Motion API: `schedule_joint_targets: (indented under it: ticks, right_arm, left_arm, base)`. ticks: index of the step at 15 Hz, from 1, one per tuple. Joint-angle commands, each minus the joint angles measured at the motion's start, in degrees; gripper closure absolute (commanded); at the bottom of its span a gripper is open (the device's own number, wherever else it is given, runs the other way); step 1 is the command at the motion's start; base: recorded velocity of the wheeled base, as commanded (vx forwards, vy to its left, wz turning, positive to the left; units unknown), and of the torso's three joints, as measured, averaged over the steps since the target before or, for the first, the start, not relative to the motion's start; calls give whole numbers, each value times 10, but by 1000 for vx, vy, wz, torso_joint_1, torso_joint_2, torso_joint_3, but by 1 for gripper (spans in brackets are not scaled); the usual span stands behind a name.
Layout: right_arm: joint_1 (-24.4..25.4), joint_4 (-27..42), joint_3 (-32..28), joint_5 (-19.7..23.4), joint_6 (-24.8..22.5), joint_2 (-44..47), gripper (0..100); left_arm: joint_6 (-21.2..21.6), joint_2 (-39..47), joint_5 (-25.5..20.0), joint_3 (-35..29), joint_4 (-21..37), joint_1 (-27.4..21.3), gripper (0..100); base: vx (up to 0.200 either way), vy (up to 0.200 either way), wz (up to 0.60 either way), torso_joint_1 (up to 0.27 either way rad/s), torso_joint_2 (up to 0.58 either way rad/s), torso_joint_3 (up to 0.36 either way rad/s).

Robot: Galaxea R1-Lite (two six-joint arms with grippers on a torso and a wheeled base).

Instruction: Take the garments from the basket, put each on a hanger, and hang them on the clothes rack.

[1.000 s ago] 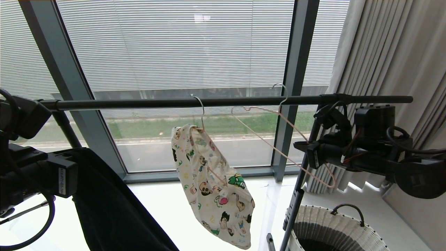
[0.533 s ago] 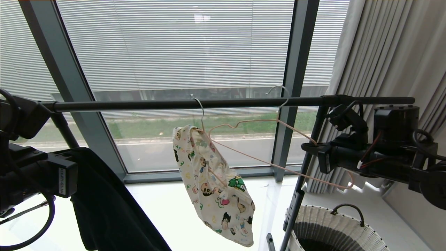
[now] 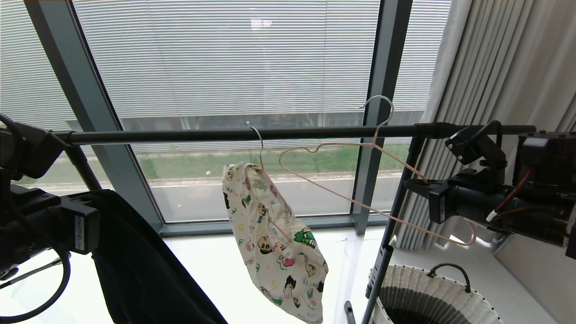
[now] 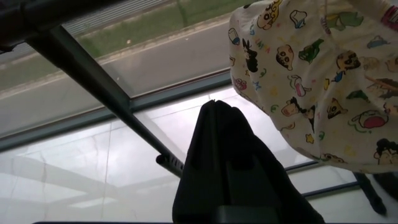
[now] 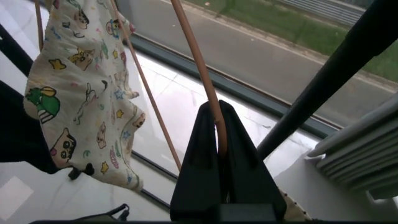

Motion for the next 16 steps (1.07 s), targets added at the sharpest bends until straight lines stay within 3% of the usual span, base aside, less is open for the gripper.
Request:
schedule_joint_targets:
  ticks: [1, 8, 11, 14, 16]
  right_arm:
    - [2, 0, 25, -12, -1, -37, 100]
    - [13, 4, 69, -15, -1, -95, 100]
    - [53, 4, 83, -17, -1, -104, 100]
    - [101, 4, 86, -56, 0, -105, 100]
    - [118, 4, 86, -58, 0, -105, 100]
  left_arm:
    - [-1, 0, 4, 0, -1, 0, 100]
    - [-1, 0, 5, 0, -1, -1, 100]
    - [-1, 0, 4, 0, -1, -1, 100]
    - [-2, 0, 5, 1, -1, -1, 100]
    - [-1, 0, 4, 2, -1, -2, 100]
  base:
    - [0, 0, 0, 0, 0, 0]
    - [-200, 0, 0, 1, 0, 5]
    - [-200, 0, 0, 2, -1, 2]
    - [-200, 0, 0, -1, -1, 4]
    - [-200, 0, 0, 5, 5, 2]
